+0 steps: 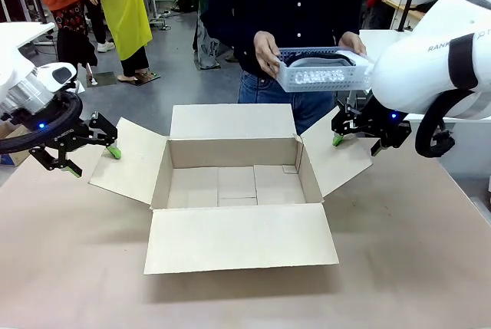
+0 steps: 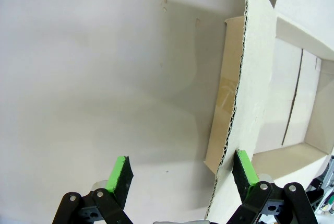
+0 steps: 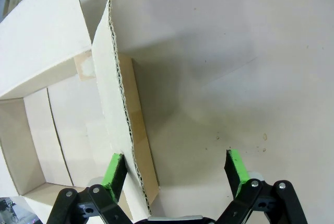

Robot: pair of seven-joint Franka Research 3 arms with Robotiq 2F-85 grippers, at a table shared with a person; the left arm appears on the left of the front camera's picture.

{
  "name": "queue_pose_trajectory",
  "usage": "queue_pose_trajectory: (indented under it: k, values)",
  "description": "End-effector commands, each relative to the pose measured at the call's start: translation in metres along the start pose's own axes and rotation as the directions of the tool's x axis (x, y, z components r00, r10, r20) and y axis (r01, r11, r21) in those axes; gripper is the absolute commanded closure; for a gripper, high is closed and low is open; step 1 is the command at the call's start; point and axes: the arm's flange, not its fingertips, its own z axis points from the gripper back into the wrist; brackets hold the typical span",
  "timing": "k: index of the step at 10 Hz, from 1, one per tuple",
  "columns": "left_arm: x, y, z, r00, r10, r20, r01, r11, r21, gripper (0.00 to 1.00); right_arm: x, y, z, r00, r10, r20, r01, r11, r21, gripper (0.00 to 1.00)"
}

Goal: Pack the gift set into the box.
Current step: Lift both hands away from the flaps of the Package Box.

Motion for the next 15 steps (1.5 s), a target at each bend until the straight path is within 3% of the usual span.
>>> queue_pose_trajectory:
  k: [1,15]
  values:
    - [-0.0015,-0.0009,0.0031,1.000,0.010,0.006,-0.010,1.000,0.015,0.00,0.0034,0.0025,0.0030,1.000,-0.012,-0.001,0.012,1.000,-0.026,0.00]
    - [-0.0015,-0.0009,0.0031,1.000,0.010,0.006,-0.010,1.000,0.015,0.00,0.0034,0.0025,0.0030,1.000,-0.012,-0.001,0.012,1.000,-0.026,0.00]
